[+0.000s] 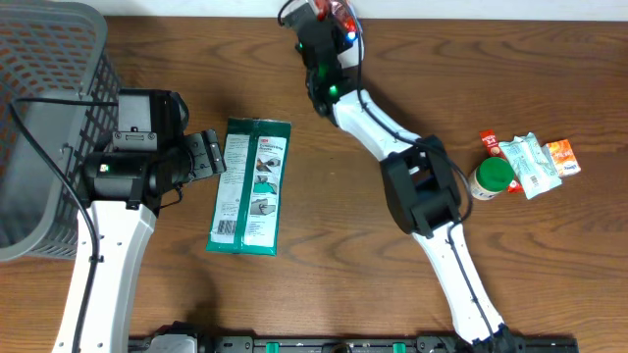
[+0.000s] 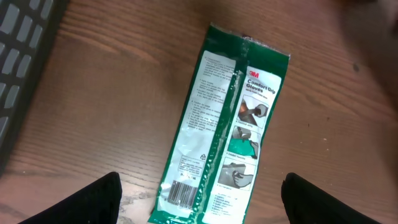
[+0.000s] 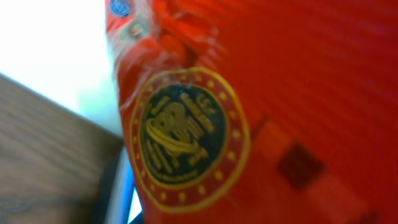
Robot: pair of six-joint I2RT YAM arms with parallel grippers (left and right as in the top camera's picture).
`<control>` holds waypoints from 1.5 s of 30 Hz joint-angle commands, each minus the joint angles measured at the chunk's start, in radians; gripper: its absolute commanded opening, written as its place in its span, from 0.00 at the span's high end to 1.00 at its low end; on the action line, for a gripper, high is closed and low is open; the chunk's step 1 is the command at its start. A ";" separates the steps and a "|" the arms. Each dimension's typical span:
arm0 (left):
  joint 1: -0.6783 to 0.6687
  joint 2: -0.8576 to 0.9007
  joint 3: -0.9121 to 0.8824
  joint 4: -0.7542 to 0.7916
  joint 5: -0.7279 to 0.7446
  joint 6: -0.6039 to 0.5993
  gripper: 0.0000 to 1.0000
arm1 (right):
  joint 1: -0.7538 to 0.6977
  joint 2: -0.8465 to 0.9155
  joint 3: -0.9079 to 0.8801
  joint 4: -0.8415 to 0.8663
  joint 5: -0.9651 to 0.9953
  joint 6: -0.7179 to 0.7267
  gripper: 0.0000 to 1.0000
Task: Scan the item barcode
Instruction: 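Carry the Hacks bag right and lower it beside the jar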
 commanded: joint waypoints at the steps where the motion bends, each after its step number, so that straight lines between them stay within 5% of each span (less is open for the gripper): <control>1: -0.002 0.002 0.010 -0.003 -0.009 0.010 0.17 | -0.010 -0.211 0.018 -0.084 0.050 0.008 0.99; 10: -0.002 0.002 0.010 -0.003 -0.009 0.010 0.17 | -0.029 -0.542 0.018 -0.797 -0.098 0.432 0.99; 15: -0.002 0.002 0.010 -0.003 -0.009 0.010 0.17 | -0.107 -0.649 0.018 -1.244 -0.517 0.473 0.99; 21: -0.002 0.002 0.010 -0.003 -0.009 0.009 0.17 | -0.253 -0.653 -0.014 -1.562 -0.836 0.472 0.99; 32: -0.002 0.002 0.010 -0.003 -0.009 0.010 0.17 | -0.404 -0.652 -0.436 -1.371 -1.035 0.473 0.99; 45: -0.002 0.002 0.010 -0.003 -0.009 0.009 0.17 | -0.407 -0.652 -0.747 -1.086 -0.784 0.472 0.99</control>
